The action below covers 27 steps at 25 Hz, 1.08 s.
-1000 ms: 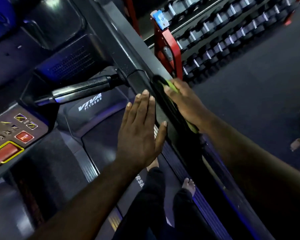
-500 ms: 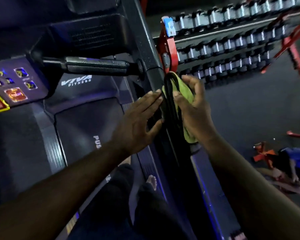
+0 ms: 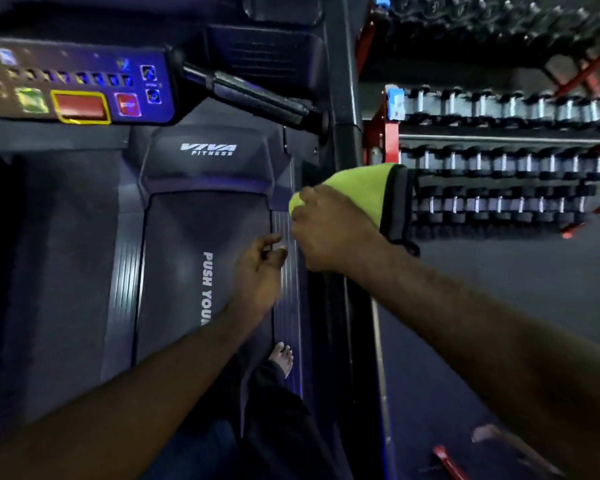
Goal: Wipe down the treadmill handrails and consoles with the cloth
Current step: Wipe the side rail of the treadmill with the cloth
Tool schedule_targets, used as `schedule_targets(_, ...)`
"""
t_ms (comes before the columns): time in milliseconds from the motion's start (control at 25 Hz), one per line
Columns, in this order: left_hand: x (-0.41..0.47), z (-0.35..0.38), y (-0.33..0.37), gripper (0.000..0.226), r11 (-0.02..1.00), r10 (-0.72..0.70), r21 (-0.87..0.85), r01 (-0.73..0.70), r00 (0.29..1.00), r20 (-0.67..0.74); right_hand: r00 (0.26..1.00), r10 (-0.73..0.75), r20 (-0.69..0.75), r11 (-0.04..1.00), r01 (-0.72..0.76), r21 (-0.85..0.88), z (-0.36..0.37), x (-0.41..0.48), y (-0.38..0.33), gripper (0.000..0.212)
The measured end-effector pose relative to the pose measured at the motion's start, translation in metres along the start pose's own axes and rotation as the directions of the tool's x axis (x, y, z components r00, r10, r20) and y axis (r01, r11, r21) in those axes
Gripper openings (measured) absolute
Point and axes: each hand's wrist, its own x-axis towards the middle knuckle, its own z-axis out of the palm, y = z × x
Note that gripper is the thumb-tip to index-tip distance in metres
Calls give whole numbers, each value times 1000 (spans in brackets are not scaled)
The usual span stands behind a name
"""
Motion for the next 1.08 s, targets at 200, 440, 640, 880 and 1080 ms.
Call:
schedule_targets(200,-10,-11,2,29,1000,14,16,-13,998,-55,984,-87,157,976,116,-186,-11,6,35,40)
schedule_targets(440,-12,-9,-29,52,996,53,-67,-54,998,-18,952,175,251,944,-89,-318,5,43,3,36)
schedule_targets(640,-15,-32,-32,59,995,63,-79,-62,998,4,886,-57,459,940,203,-274,5,-2,-51,45)
schedule_targets(880,-6,-36,-38,43,994,80,-80,-69,986,146,907,166,388,919,1,-395,2,45,-18,36)
schedule_targets(1080,-8,-43,-21,34,989,123,-105,-103,971,204,874,-124,469,944,250,-216,-5,-3,-55,55)
